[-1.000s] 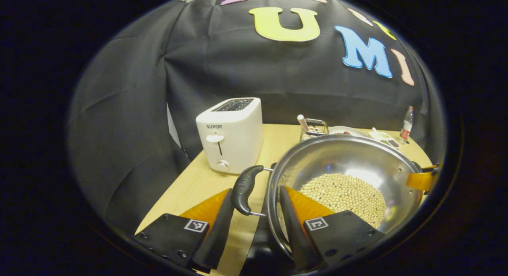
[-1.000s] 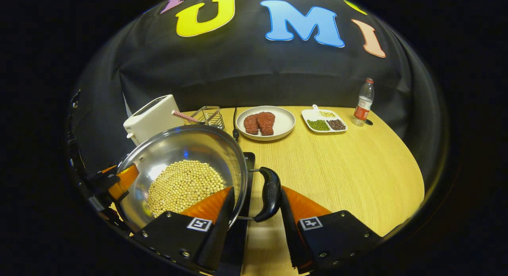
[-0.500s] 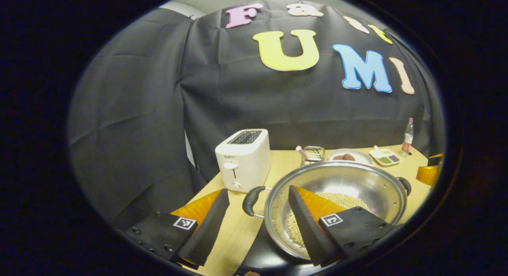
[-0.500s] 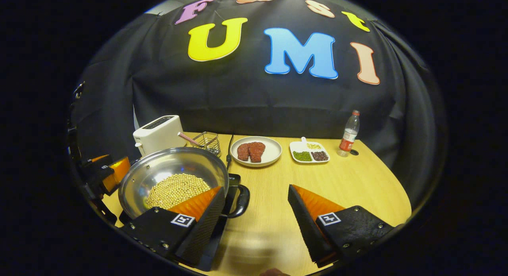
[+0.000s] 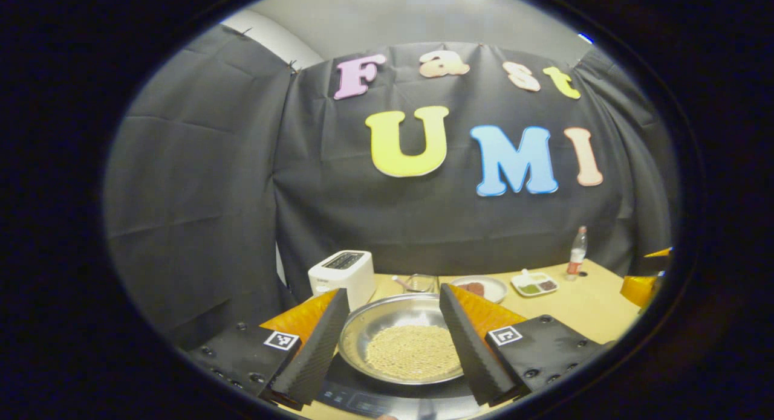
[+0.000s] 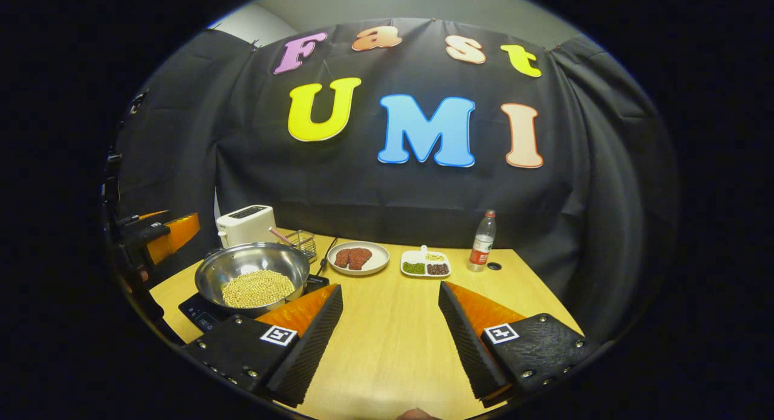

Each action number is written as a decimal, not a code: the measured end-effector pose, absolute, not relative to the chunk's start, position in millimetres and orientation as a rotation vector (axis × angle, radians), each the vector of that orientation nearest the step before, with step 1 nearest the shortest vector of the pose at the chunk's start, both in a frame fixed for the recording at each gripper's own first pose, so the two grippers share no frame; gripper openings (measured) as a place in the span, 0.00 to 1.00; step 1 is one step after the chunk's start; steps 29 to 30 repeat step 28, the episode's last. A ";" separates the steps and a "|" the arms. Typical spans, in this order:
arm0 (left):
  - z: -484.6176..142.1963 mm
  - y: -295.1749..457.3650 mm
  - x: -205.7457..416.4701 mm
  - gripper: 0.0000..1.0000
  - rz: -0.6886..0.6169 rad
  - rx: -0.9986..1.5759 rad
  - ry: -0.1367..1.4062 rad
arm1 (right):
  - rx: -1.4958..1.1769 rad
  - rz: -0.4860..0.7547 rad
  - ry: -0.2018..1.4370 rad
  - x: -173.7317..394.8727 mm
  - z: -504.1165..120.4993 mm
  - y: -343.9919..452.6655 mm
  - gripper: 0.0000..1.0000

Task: First push the handle of the pot to place it horizontally, then grasp the pot with both hands and set it on the induction cooktop.

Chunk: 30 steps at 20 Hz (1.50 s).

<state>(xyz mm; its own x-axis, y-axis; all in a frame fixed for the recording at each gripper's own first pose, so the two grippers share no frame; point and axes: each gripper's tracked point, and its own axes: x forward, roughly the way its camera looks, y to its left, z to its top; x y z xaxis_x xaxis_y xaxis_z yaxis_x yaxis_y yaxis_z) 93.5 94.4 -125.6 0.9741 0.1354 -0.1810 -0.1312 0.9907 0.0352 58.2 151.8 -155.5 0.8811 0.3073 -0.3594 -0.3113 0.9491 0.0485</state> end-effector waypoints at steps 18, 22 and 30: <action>-14.7 -39.2 -36.7 0.98 0.019 0.001 0.036 | 0.085 0.254 0.183 -13.9 -64.8 24.2 0.96; -0.1 -22.5 -42.0 1.00 0.030 0.023 -0.001 | 0.099 0.244 0.141 -17.3 -45.8 31.1 0.96; -3.9 -9.3 -49.3 1.00 0.033 0.004 0.010 | 0.090 0.225 0.097 -18.8 -34.4 37.7 0.96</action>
